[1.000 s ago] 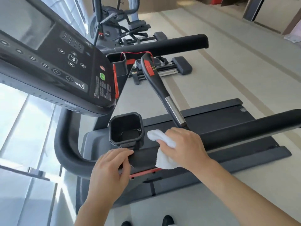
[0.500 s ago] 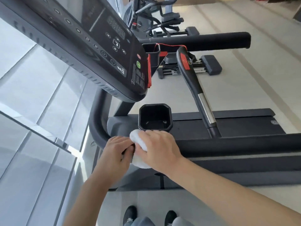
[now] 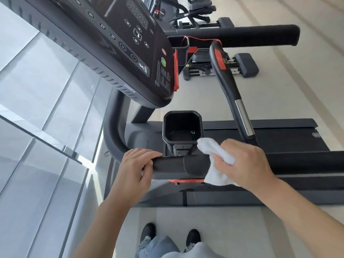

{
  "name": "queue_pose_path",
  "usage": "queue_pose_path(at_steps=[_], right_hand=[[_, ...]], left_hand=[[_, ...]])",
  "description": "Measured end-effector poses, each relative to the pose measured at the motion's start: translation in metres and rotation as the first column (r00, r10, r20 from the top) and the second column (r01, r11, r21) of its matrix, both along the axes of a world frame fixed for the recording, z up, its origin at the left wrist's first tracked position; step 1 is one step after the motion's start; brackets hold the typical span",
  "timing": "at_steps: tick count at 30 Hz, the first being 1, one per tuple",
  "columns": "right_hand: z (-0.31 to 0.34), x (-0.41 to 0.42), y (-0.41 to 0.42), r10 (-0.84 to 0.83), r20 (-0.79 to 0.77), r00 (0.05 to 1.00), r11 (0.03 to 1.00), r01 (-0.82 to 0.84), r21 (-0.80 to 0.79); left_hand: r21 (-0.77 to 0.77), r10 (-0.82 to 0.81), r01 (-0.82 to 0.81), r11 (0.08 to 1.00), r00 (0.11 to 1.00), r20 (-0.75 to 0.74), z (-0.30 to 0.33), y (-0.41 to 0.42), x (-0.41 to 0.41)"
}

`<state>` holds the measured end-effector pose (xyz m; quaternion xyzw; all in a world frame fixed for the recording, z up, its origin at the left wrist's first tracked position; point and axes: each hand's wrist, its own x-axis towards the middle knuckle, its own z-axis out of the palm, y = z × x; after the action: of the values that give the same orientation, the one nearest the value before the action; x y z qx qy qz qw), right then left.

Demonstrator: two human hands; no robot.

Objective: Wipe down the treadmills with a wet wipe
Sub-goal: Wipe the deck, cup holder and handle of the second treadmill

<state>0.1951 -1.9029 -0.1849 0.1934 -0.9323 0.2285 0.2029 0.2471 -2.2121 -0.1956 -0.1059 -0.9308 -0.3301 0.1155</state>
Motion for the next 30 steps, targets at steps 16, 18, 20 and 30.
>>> queue_pose_path(at_steps=[16, 18, 20, 30], right_hand=[[0.007, 0.013, -0.107, 0.223, -0.030, 0.974, 0.975, -0.222, 0.015], [0.006, 0.011, -0.083, 0.156, -0.024, 0.987, 0.987, -0.156, 0.028], [0.003, 0.009, -0.051, 0.047, 0.012, 0.999, 0.998, -0.048, 0.030], [-0.008, 0.015, -0.008, -0.130, 0.001, 0.992, 0.991, 0.130, -0.010]], left_hand=[[-0.031, 0.083, -0.085, 0.996, 0.994, -0.066, -0.001, 0.012, 0.002], [-0.033, 0.086, -0.088, 0.996, 0.995, -0.057, -0.003, 0.010, 0.003], [-0.040, 0.096, -0.098, 0.994, 0.994, -0.052, -0.004, 0.010, 0.003], [-0.108, 0.142, -0.150, 0.983, 0.986, -0.082, -0.009, 0.020, -0.001]])
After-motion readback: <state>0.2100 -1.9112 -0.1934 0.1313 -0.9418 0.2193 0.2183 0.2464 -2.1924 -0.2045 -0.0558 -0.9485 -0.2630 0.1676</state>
